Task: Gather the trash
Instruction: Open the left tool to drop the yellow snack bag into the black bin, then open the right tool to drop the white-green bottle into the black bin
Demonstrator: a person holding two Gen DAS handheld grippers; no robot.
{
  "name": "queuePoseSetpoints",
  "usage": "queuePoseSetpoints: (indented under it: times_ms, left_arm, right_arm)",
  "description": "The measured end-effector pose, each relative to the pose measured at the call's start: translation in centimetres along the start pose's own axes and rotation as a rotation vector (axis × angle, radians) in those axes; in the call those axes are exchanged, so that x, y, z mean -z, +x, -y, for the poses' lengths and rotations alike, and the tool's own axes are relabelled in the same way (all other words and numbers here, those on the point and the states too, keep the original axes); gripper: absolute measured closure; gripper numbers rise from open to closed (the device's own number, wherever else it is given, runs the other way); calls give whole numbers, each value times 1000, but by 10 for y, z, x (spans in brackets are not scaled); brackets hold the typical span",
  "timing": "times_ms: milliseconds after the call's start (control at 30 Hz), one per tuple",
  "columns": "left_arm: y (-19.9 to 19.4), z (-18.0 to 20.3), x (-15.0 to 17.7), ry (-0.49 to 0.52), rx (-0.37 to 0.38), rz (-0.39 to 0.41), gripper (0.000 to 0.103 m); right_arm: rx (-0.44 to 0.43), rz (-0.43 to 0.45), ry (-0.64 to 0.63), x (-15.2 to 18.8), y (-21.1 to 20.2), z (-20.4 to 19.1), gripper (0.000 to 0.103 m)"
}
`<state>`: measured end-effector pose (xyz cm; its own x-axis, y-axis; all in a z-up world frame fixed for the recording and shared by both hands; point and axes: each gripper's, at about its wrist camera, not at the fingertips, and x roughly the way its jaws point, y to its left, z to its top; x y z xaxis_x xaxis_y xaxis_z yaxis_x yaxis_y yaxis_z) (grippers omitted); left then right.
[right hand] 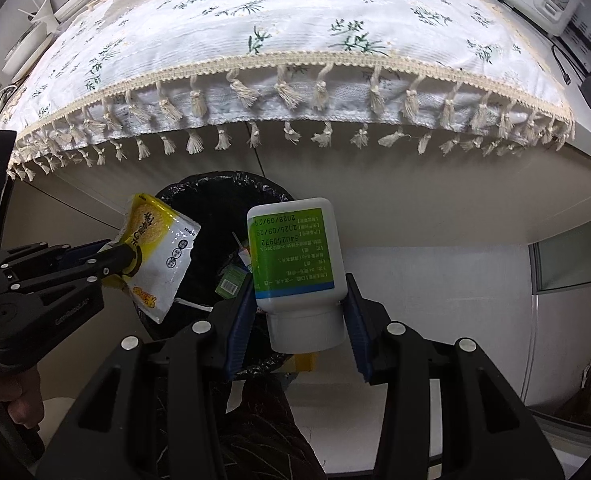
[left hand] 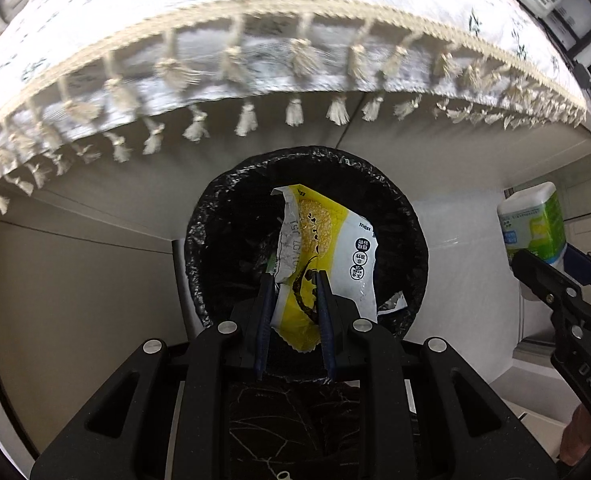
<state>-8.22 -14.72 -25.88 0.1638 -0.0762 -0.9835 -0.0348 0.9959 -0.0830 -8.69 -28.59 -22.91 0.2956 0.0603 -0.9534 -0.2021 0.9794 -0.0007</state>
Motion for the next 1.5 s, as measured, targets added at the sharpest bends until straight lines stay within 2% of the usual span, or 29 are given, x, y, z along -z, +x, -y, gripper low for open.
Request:
queuePoseSetpoints:
  times_ms: [300, 367, 400, 433, 467, 767, 900, 1233, 1500]
  left_arm:
    - [11, 5, -4, 22, 2, 1, 79]
    - [6, 2, -4, 15, -12, 10, 67]
    - [2, 0, -4, 5, -13, 18, 56]
    - [-2, -2, -4, -3, -10, 27, 52]
    - [-5, -3, -5, -9, -8, 36, 51]
    - [-29, -24, -2, -57, -5, 98, 17]
    - [-41, -36, -1, -90, -7, 133, 8]
    - [-68, -61, 7, -152, -7, 160, 6]
    - [-68, -77, 15, -188, -21, 150, 6]
  right_arm:
    - [8, -5, 7, 0, 0, 4, 62]
    - [6, -6, 6, -1, 1, 5, 62]
    - [4, -6, 5, -2, 2, 5, 62]
    - [2, -6, 3, -2, 2, 4, 62]
    - [0, -6, 2, -3, 3, 4, 62]
    - [-27, -20, -31, -15, 14, -18, 62]
    - [-43, -18, -58, -19, 16, -29, 62]
    - [-71, -30, -104, -28, 28, -54, 62]
    - [-80, -33, -137, -28, 35, -65, 62]
